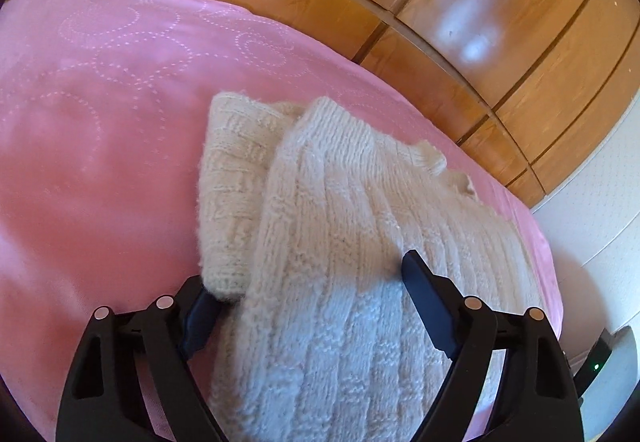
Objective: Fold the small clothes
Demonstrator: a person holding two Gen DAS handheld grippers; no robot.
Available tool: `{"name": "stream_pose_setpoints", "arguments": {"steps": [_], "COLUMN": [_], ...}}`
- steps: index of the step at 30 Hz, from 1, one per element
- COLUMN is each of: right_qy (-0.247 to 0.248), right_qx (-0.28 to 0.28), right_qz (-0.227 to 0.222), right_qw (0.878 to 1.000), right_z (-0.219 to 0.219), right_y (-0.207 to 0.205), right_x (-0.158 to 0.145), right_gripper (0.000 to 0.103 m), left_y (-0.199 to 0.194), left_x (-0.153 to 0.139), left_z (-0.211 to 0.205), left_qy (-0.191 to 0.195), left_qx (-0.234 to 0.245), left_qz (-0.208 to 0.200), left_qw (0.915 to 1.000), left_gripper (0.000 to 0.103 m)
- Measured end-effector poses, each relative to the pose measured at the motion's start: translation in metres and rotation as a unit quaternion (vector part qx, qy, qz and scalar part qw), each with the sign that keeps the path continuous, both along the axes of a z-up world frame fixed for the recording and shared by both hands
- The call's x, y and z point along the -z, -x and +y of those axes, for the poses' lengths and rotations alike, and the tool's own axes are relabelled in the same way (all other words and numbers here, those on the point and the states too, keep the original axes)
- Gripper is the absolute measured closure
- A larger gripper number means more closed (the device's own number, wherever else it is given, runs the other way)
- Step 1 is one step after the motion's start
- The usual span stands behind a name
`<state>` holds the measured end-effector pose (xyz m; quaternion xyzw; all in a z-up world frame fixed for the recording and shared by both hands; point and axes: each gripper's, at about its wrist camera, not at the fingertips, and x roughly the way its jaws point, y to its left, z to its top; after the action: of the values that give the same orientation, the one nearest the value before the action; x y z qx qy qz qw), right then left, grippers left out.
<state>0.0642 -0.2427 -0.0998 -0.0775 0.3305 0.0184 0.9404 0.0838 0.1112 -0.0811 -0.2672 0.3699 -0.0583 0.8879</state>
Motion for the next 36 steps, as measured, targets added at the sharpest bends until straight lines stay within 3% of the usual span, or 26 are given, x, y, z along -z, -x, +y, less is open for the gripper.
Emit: {"name": "stream_pose_setpoints", "arguments": {"steps": [4,8,13,17,22,31,36], "right_qy": [-0.012,-0.014,-0.016,-0.019,-0.023,-0.041,-0.039], "right_qx": [0.002,0.001,0.000,-0.001,-0.002,-0.024,0.035], "right_qz": [-0.004,-0.004,-0.005,-0.004,-0.004,0.003,-0.037], "right_qw": [1.000,1.000,1.000,1.000,1.000,0.999,0.998], "right_z": [-0.003,-0.004,-0.005,-0.005,-0.007,-0.017,-0.047], "right_y": [0.002,0.001,0.000,0.000,0.001,0.005,0.012], "right_x": [0.001,0.001,0.000,0.000,-0.001,-0.013,-0.030], "right_gripper": [0.002,0.002,0.002,0.002,0.002,0.002,0.002], "left_y": [-0.003,-0.007,-0.011,-0.011,-0.009,-0.014,-0.021], "left_x": [0.001,0.002,0.000,-0.012,-0.046,-0.111,-0.129], "left_z": [-0.001,0.005,0.008,0.006,-0.006,-0.063,-0.096], "left_qy": [-0.009,0.025,0.074,0.088,0.086,0.038,0.029], "left_qx": [0.015,0.014,0.015,0.005,0.015,0.081,0.121], "left_qz": [-0.005,0.017,0.037,0.042,0.010,-0.065,-0.085], "left_qw": [0.9998,0.9994,0.9965,0.9952,0.9962,0.9939,0.9886], "left_gripper": [0.022,0.054,0.070,0.073,0.074,0.075,0.075]}}
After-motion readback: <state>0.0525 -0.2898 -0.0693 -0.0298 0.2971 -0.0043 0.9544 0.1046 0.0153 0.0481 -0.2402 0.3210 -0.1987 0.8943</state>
